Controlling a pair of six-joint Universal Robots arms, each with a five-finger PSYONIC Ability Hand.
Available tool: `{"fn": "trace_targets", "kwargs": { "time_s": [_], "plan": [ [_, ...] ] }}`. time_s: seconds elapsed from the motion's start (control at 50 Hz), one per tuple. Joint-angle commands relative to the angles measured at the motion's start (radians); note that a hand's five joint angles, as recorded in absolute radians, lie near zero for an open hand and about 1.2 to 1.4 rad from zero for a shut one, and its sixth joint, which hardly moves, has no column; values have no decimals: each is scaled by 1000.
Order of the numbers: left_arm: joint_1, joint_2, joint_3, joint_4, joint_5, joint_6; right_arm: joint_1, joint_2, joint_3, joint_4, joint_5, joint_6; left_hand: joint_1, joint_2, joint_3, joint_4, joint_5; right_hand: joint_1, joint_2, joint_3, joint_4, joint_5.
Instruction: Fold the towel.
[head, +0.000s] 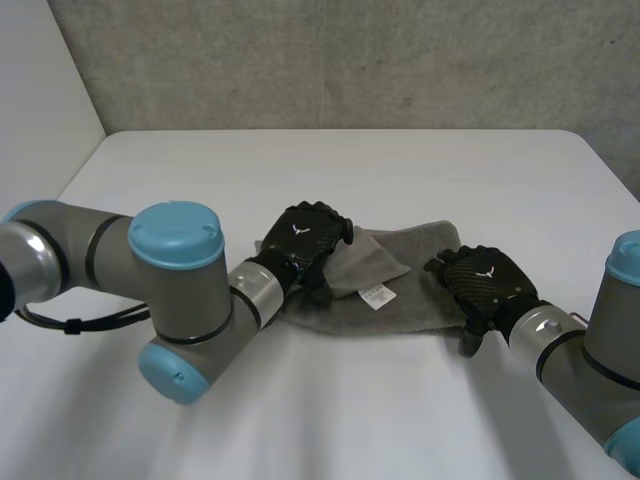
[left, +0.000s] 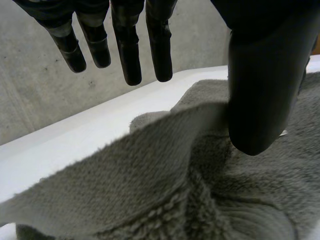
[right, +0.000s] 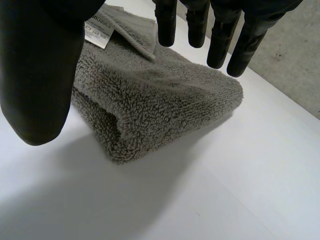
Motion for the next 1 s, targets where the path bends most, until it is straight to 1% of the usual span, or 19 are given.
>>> {"fn": "trace_targets", "kwargs": {
  "time_s": [0.02,0.04,0.06,0.1,0.2,0.26,0.38,0.48,0.58,0.66,0.74,0.84,0.88,0.9,0.92,0.94,0.96,0.98,1.0],
  "plan": [
    [21,-70,93,-2,-129,8,7,2,37,-45,0,0,-27,-20,-58,-66,12,-60,-76,-53,-76,-63],
    [35,-76,103,1,-172,9,9,2,51,-64,-3,0,-27,-20,-58,-66,12,-20,-37,-53,-76,-24],
    [35,-76,103,1,-172,9,9,2,51,-64,-3,0,-27,-20,-58,-66,12,-20,-36,-53,-76,-23],
    [84,-79,99,0,-233,38,4,0,75,-108,-9,0,-27,-20,-58,-66,12,9,-7,-53,-76,6],
    [145,-76,62,-8,-264,99,7,2,91,-143,-11,-2,-33,-26,-58,-66,7,45,28,-53,-76,41],
    [158,-64,30,-5,-267,110,9,6,92,-145,-8,-3,-36,-29,-58,-66,4,86,69,-53,-76,82],
    [153,-18,-18,-12,-261,98,9,26,98,-168,-1,-6,-53,-47,-58,-66,-14,235,219,-53,-76,232],
    [121,76,-105,-12,-255,77,1,29,109,-191,-4,-5,-65,-58,-58,-66,-26,344,328,-53,-76,340],
    [86,135,-148,-9,-254,64,4,32,111,-194,2,1,-74,-67,-58,-66,-34,338,322,-53,-76,335],
    [81,174,-182,-6,-251,64,16,31,111,-190,14,18,-80,-73,-58,-66,-40,274,258,-53,-76,270],
    [81,211,-226,8,-251,67,12,22,112,-182,11,92,-80,-73,-58,-66,-40,241,225,-53,-76,238],
    [86,219,-254,12,-251,66,16,23,115,-185,8,106,-83,-76,-58,-66,-43,282,266,-53,-76,279],
    [87,219,-257,12,-251,66,15,32,112,-193,8,104,-83,-76,-58,-66,-43,344,328,-53,-76,341],
    [87,219,-257,14,-252,64,10,40,109,-196,8,100,-86,-79,-58,-66,-46,428,412,-53,-76,425],
    [87,219,-257,14,-252,64,10,40,109,-196,8,100,-86,-79,-58,-66,-46,429,413,-53,-76,426],
    [89,219,-257,17,-254,64,4,54,106,-199,5,97,-91,-85,-58,-66,-52,676,660,-53,-76,673],
    [90,219,-259,24,-254,63,1,57,103,-203,0,97,-91,-85,-58,-66,-52,1036,1020,-53,-76,1033],
    [90,219,-259,24,-254,63,1,57,103,-203,0,97,-91,-85,-58,-66,-52,1040,1024,-53,-76,1036],
    [90,219,-259,24,-254,63,0,54,103,-206,-4,97,-91,-85,-58,-66,-52,1161,1145,-53,-76,1157]
  ]
}}
